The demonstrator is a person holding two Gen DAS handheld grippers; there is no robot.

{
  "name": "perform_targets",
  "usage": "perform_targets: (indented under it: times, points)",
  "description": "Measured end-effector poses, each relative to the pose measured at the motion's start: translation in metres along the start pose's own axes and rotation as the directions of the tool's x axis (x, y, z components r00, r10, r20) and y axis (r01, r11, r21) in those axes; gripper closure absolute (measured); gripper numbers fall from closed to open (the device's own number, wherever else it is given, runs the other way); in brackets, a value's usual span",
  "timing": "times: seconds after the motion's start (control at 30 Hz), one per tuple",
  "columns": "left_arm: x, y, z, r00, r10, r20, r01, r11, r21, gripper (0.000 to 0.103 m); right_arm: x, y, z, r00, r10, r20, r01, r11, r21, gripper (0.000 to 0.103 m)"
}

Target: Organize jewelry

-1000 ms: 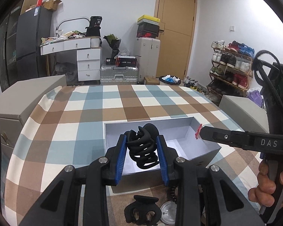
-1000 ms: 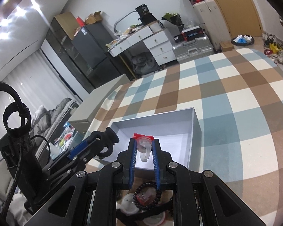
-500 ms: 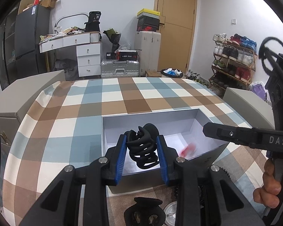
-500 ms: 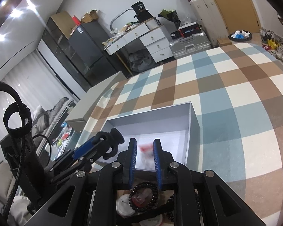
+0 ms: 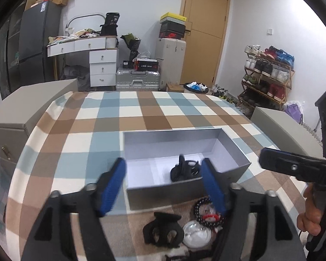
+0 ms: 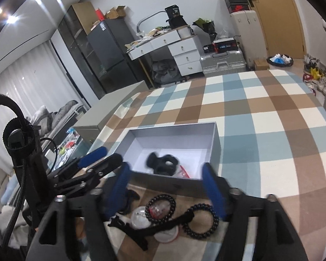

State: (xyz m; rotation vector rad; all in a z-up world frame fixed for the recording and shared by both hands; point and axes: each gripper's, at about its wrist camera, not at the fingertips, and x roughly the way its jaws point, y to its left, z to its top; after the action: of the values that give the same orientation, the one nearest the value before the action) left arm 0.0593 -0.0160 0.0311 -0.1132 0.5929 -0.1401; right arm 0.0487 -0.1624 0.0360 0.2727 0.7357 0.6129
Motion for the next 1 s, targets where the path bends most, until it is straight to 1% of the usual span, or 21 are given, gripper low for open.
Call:
perform_targets:
  times: [0.07, 0.13, 0.17, 0.2, 0.27, 0.37, 0.47, 0.57, 0.6, 0.73, 0.77, 0.8, 0.9, 1.0]
  points:
    - [-0.011, 0.003, -0.004, 1.0, 0.003, 0.003, -0.003, 1.0, -0.015, 0.018, -0.003, -0.002, -0.003, 1.0, -0.001, -0.029, 0.001, 1.0, 0.002, 0.008]
    - [-0.017, 0.005, -0.008, 1.0, 0.016, 0.003, -0.015, 1.0, -0.012, 0.015, -0.002, -0.004, -0.007, 0.997, -0.007, -0.071, 0.006, 1.0, -0.01, 0.007]
    - [-0.02, 0.005, -0.01, 1.0, 0.029, 0.003, -0.029, 1.0, -0.004, 0.006, 0.0, -0.004, -0.009, 0.995, -0.019, -0.095, 0.017, 1.0, -0.024, 0.007]
    - [-0.019, 0.005, -0.012, 0.999, 0.044, 0.002, -0.044, 0.999, 0.0, 0.001, 0.002, -0.004, -0.012, 0.992, -0.035, -0.123, 0.03, 0.999, -0.045, 0.007]
    - [-0.018, 0.004, -0.017, 0.997, 0.073, 0.0, -0.073, 0.997, 0.021, 0.001, 0.005, -0.005, -0.017, 0.988, -0.035, -0.153, 0.024, 0.997, -0.074, 0.007]
    - [-0.01, 0.005, -0.021, 0.996, 0.082, -0.034, -0.08, 0.996, 0.051, 0.001, 0.011, -0.002, -0.025, 0.981, -0.015, -0.194, -0.004, 0.995, -0.1, 0.007]
    - [-0.002, 0.01, -0.025, 0.994, 0.084, -0.068, -0.08, 0.995, 0.052, 0.001, 0.017, 0.001, -0.031, 0.978, 0.004, -0.207, -0.027, 0.994, -0.109, 0.007]
    - [0.006, 0.013, -0.03, 0.991, 0.083, -0.109, -0.077, 0.995, 0.061, 0.001, 0.024, 0.0, -0.034, 0.973, 0.037, -0.227, -0.06, 0.994, -0.094, 0.008]
    - [0.006, 0.012, -0.032, 0.989, 0.087, -0.116, -0.08, 0.995, 0.066, 0.001, 0.026, 0.0, -0.035, 0.972, 0.038, -0.231, -0.061, 0.994, -0.092, 0.011]
    - [0.007, 0.01, -0.037, 0.986, 0.092, -0.138, -0.082, 0.993, 0.081, 0.001, 0.029, 0.0, -0.039, 0.97, 0.03, -0.243, -0.055, 0.994, -0.097, 0.012]
    - [0.007, 0.009, -0.037, 0.986, 0.092, -0.14, -0.081, 0.993, 0.085, 0.001, 0.03, 0.0, -0.04, 0.97, 0.024, -0.243, -0.049, 0.994, -0.095, 0.014]
    - [0.007, 0.009, -0.038, 0.986, 0.092, -0.142, -0.08, 0.993, 0.089, 0.001, 0.031, 0.0, -0.04, 0.969, 0.026, -0.245, -0.05, 0.994, -0.092, 0.018]
    - [0.007, 0.007, -0.04, 0.984, 0.102, -0.143, -0.088, 0.991, 0.102, 0.001, 0.035, -0.003, -0.043, 0.966, 0.036, -0.256, -0.056, 0.996, -0.072, 0.021]
    - [0.007, 0.007, -0.04, 0.984, 0.099, -0.147, -0.084, 0.991, 0.105, 0.001, 0.041, -0.005, -0.043, 0.964, 0.014, -0.265, -0.033, 0.997, -0.07, 0.027]
